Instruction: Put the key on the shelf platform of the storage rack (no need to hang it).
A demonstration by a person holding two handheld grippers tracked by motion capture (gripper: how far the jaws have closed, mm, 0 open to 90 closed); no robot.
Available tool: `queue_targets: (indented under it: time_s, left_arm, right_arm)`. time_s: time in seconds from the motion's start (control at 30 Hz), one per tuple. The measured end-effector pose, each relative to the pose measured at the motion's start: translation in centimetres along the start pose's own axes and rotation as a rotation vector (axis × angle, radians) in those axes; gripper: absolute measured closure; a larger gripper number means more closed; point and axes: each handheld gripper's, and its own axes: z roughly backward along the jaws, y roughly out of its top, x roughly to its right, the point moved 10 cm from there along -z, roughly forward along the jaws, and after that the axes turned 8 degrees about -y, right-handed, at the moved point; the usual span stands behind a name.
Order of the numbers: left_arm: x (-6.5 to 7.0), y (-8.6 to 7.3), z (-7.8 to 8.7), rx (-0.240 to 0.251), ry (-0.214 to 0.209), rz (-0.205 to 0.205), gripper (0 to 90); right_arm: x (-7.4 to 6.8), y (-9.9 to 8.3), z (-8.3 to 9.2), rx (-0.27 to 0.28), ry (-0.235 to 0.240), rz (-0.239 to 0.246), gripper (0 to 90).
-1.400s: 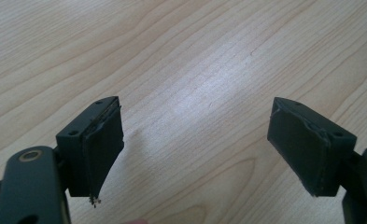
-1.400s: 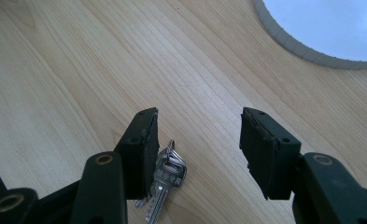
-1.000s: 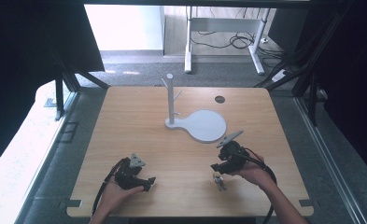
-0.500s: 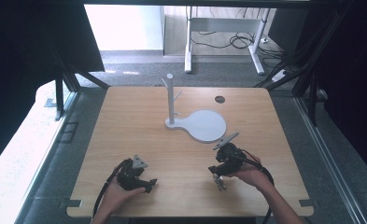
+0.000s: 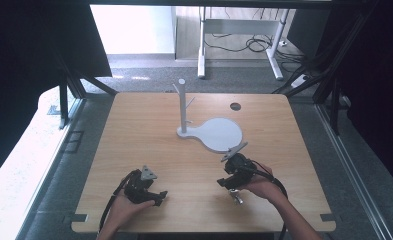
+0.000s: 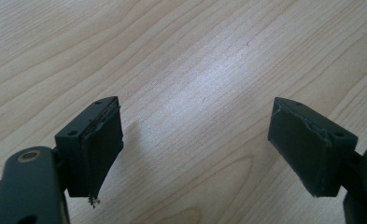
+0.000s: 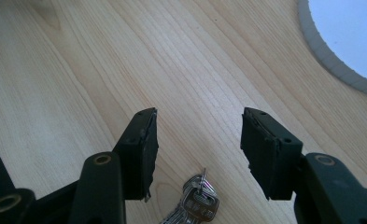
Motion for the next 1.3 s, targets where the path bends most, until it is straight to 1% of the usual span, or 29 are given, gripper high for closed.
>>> queue_targets:
  time_s: [0.3,0.57,0.8,0.9,1.03,1.17,1.3]
  left_arm:
    - [0.02,-0.07,-0.13,-0.008,0.002,-0.004,18.3]
    - [0.09,-0.11,-0.24,-0.013,0.000,-0.009,18.3]
    - [0.13,-0.29,-0.62,-0.025,-0.003,-0.005,18.3]
    - [0.32,-0.36,-0.91,-0.036,-0.002,-0.018,18.3]
    - [0.43,-0.34,-0.94,-0.039,-0.003,-0.023,18.0]
    - [0.32,-0.34,-0.82,-0.034,-0.004,-0.014,18.0]
    - [0.31,-0.35,-0.86,-0.036,-0.003,-0.016,18.0]
  right_arm:
    - [-0.49,0.11,-0.04,0.001,0.007,0.006,46.7]
    - [-0.40,-0.04,-0.26,-0.005,0.006,0.005,46.7]
    - [-0.54,-0.23,-0.52,-0.012,0.011,0.007,46.6]
    - [-0.55,-0.39,-0.58,-0.017,0.013,0.006,46.6]
    - [-0.51,-0.49,-0.52,-0.016,0.014,0.005,46.6]
    - [-0.39,-0.53,-0.34,-0.015,0.013,0.001,46.7]
    - [-0.13,-0.46,0.00,-0.003,0.010,-0.008,47.1]
